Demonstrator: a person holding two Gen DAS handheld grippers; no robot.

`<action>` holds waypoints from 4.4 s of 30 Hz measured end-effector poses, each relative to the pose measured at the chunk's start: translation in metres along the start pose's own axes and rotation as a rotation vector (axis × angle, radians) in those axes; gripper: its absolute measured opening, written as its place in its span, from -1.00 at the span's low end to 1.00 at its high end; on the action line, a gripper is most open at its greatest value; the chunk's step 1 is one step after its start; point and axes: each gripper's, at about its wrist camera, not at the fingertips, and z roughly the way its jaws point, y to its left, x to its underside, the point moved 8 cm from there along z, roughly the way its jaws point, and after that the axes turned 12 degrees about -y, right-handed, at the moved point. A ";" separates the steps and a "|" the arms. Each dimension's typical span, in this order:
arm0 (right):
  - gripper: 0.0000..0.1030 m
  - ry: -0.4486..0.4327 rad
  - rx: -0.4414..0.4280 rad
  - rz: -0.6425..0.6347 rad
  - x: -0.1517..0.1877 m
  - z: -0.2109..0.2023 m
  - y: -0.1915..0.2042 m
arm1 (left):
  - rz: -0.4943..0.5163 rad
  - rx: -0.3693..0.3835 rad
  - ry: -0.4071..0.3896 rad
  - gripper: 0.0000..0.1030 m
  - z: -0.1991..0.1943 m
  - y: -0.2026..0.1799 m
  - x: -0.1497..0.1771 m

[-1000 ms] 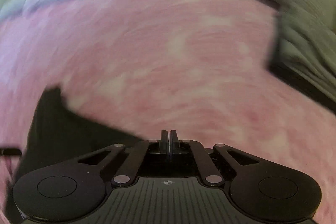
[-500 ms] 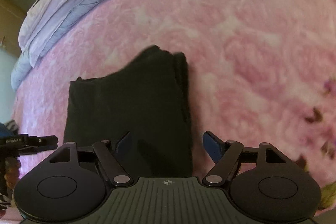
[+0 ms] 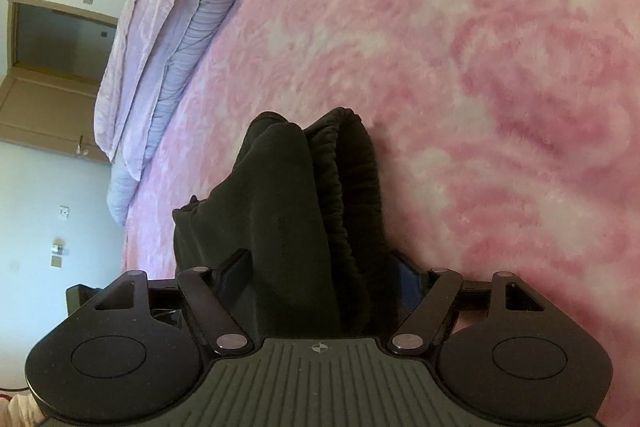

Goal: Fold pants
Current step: 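Carry the folded pants with both grippers toward the grey clothes stack by the pillow, then lower the folded pants onto the grey clothes stack and open both grippers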

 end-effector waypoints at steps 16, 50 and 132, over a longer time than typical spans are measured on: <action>0.05 -0.016 -0.050 0.031 0.008 0.016 0.002 | 0.009 0.013 -0.036 -0.08 0.003 -0.006 0.002; -0.32 -0.240 0.142 0.096 -0.109 -0.099 0.000 | 0.268 0.113 -0.113 -0.50 0.043 -0.214 -0.039; -0.51 -0.504 0.659 -0.551 -0.366 -0.138 -0.064 | 0.738 -0.163 -0.230 -0.55 0.328 -0.454 -0.123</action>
